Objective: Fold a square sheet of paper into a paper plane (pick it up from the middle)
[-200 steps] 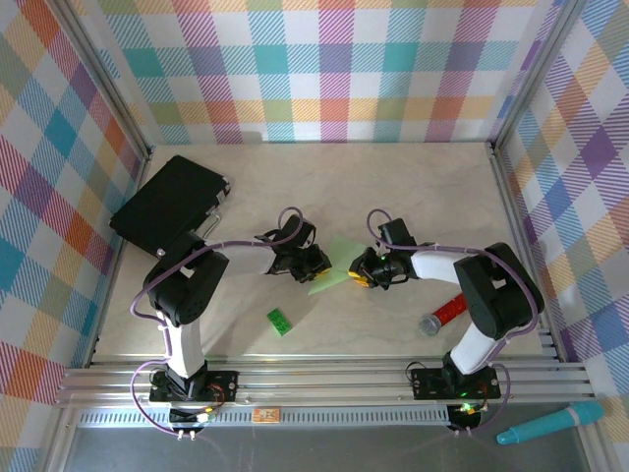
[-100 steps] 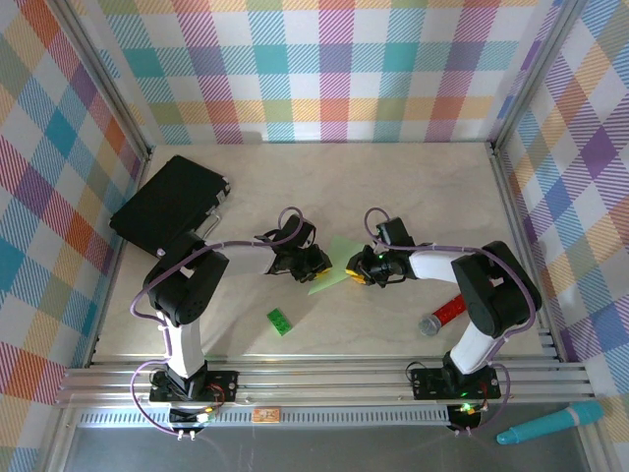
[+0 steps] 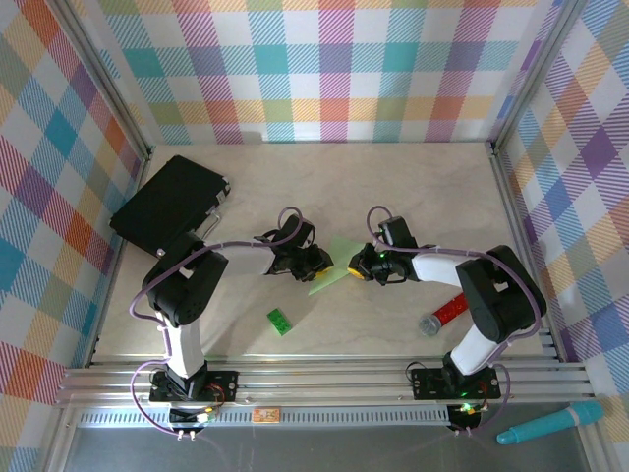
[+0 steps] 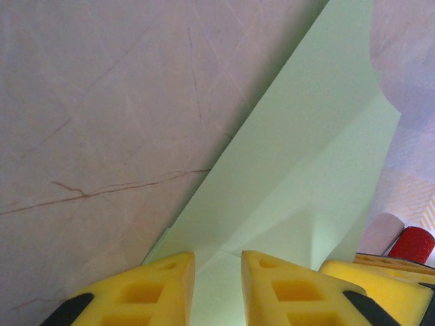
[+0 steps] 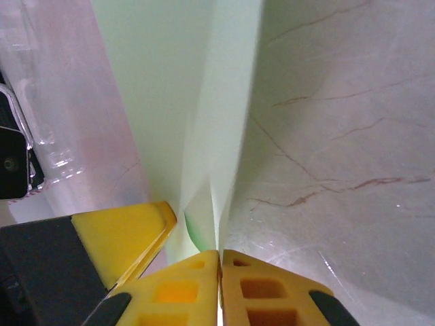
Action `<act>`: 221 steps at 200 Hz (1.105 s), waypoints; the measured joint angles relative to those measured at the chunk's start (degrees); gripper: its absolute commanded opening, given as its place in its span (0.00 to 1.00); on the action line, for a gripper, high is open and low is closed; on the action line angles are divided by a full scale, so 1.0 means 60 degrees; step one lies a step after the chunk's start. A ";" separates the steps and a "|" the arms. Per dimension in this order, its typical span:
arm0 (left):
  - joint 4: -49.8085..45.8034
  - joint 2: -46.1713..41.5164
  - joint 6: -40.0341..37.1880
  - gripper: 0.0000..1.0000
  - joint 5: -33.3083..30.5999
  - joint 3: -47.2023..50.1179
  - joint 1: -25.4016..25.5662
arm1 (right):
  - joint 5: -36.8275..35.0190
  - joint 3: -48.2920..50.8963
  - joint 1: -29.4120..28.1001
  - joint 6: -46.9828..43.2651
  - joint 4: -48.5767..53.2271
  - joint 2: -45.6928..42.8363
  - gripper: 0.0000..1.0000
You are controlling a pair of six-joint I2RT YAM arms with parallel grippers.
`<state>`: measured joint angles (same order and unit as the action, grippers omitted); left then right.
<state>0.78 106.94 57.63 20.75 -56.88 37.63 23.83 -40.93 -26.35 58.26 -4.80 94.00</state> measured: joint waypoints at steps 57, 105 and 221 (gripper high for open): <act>-0.0437 -0.0882 -0.1220 0.44 -0.0244 0.0244 0.0007 | -0.0084 -0.0004 -0.0051 0.0102 0.0302 -0.0357 0.04; -0.1355 -0.2208 -0.4080 0.53 -0.1577 0.0251 0.0634 | -0.0131 -0.0284 -0.0033 0.0339 0.1031 -0.0627 0.04; -0.1515 -0.1617 -0.8105 0.52 -0.4182 0.0251 0.2594 | 0.0299 -0.0736 0.0455 0.1060 0.1858 -0.0714 0.05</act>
<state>-8.32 97.23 8.99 -4.34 -55.37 53.19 25.63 -45.34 -23.62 64.62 6.35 89.71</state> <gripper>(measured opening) 0.527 0.066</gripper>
